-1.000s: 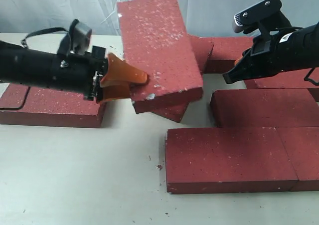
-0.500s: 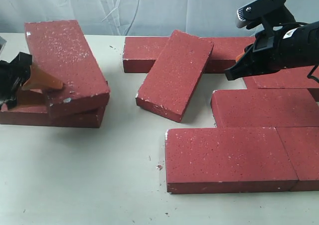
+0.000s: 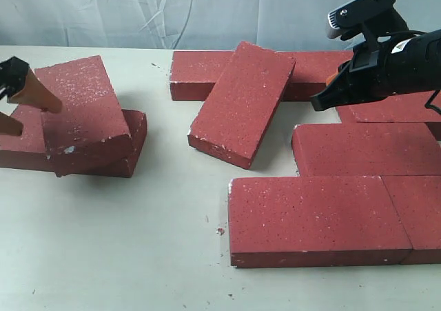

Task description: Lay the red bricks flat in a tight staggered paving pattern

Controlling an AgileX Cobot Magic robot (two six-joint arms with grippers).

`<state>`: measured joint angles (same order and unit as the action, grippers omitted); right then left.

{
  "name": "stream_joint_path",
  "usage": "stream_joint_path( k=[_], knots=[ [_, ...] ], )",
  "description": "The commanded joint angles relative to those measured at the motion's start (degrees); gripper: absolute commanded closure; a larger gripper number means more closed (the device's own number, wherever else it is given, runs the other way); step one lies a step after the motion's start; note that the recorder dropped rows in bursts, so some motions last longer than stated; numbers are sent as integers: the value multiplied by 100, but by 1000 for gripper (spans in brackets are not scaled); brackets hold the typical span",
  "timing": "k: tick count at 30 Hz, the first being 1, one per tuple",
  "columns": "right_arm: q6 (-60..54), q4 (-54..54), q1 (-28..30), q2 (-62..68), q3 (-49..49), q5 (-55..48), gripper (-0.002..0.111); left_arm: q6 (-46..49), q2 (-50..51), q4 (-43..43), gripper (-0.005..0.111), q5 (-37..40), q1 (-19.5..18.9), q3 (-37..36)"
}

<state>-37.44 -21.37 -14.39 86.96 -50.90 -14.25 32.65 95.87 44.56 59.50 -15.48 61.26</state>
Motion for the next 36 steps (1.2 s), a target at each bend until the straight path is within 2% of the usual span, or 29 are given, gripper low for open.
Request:
stream_joint_path(
  k=[1, 3, 5, 7, 9, 11, 14, 21, 25, 30, 36],
  knots=[
    [-3, -18, 4, -42, -23, 18, 109, -815, -444, -935, 27, -1, -28, 502],
    [-3, -18, 4, -42, -23, 56, 109, -1243, -626, -1678, 29, -114, -28, 742],
    [-3, -18, 4, -42, -23, 106, 109, -1466, -810, -2026, 35, -143, -28, 868],
    [-3, -18, 4, -42, -23, 199, 109, -1280, -990, -1841, 49, -171, -28, 896],
    [-3, -18, 4, -42, -23, 330, 109, -735, -1172, -1505, 68, -130, 137, 896],
    [-3, -18, 4, -42, -23, 496, 109, -423, -1289, -1344, 87, -81, 389, 896],
    [-3, -96, 4, -42, -23, 741, 109, -307, -1364, -1332, 107, -159, 988, 896],
    [-3, -259, -8, -42, -104, 830, 109, -60, -1192, -1325, 106, -755, 2665, 789],
    [-3, -259, -8, -33, -576, 261, 109, 382, -943, -1415, 106, -1193, 3532, 501],
    [-3, -259, -8, 309, -1444, -613, 109, 927, -428, -1463, 106, -1607, 4070, 377],
    [-3, -123, 4, 1093, -2654, -1300, 109, 1540, 415, -1463, 106, -1650, 4138, 377]
  ],
)
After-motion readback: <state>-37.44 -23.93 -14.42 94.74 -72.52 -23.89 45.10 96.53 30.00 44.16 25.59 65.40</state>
